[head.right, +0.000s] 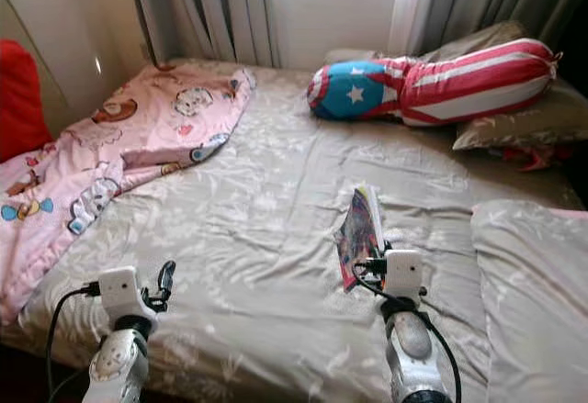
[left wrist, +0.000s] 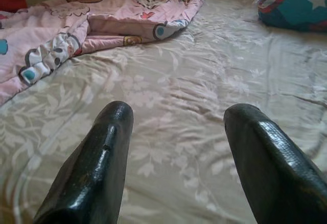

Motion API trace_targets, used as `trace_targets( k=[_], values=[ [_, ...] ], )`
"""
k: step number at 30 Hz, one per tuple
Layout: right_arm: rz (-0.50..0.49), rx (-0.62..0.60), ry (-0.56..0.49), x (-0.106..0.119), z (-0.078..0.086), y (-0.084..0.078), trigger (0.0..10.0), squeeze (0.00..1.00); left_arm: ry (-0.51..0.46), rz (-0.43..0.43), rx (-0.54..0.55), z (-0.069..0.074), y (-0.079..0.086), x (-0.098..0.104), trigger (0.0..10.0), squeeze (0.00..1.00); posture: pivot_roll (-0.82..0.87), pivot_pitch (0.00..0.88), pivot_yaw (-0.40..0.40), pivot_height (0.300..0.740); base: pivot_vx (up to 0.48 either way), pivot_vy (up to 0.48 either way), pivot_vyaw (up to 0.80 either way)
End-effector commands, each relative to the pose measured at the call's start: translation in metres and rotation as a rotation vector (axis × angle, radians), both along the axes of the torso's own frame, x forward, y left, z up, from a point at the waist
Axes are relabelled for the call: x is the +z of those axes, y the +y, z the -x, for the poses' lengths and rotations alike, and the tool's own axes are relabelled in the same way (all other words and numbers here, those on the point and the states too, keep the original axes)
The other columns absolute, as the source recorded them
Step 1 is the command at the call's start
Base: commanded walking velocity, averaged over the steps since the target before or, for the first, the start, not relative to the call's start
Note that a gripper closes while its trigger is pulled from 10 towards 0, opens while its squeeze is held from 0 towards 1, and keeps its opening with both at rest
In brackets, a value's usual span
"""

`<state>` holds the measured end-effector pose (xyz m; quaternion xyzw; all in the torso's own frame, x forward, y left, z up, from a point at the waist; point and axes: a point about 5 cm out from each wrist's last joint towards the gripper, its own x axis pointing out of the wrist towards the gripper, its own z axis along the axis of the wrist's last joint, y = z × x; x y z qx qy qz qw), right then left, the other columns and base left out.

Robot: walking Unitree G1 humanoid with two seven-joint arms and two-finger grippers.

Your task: Clean up the room

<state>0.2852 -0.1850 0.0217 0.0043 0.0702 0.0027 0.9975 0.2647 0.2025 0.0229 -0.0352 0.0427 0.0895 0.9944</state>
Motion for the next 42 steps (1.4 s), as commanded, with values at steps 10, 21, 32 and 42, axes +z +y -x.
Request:
trace_targets(
  k=[10, 21, 32, 42],
  values=[
    [-0.001, 0.003, -0.043, 0.0072, -0.0038, 0.0017, 10.0, 0.0, 0.005, 0.0, 0.002, 0.0025, 0.0026, -0.0015, 10.0, 0.0, -0.18, 0.002, -0.008, 0.66, 0.0, 0.0, 0.0],
    [0.003, 0.009, -0.013, 0.0039, -0.0041, 0.0053, 10.0, 0.0, 0.01, -0.002, -0.002, 0.0026, 0.0028, -0.0013, 10.0, 0.0, -0.17, 0.006, -0.004, 0.66, 0.0, 0.0, 0.0],
    [-0.016, 0.006, -0.032, 0.0041, -0.0023, 0.0066, 10.0, 0.0, 0.014, -0.003, -0.006, 0.0037, 0.0036, -0.0018, 10.0, 0.0, -0.17, 0.012, 0.0, 0.64, 0.0, 0.0, 0.0],
    [-0.029, -0.022, -0.02, 0.0027, -0.0024, 0.0044, 10.0, 0.0, 0.016, -0.007, -0.012, 0.0044, 0.0051, -0.0017, 10.0, 0.0, -0.17, 0.015, 0.008, 0.64, 0.0, 0.0, 0.0]
  ],
)
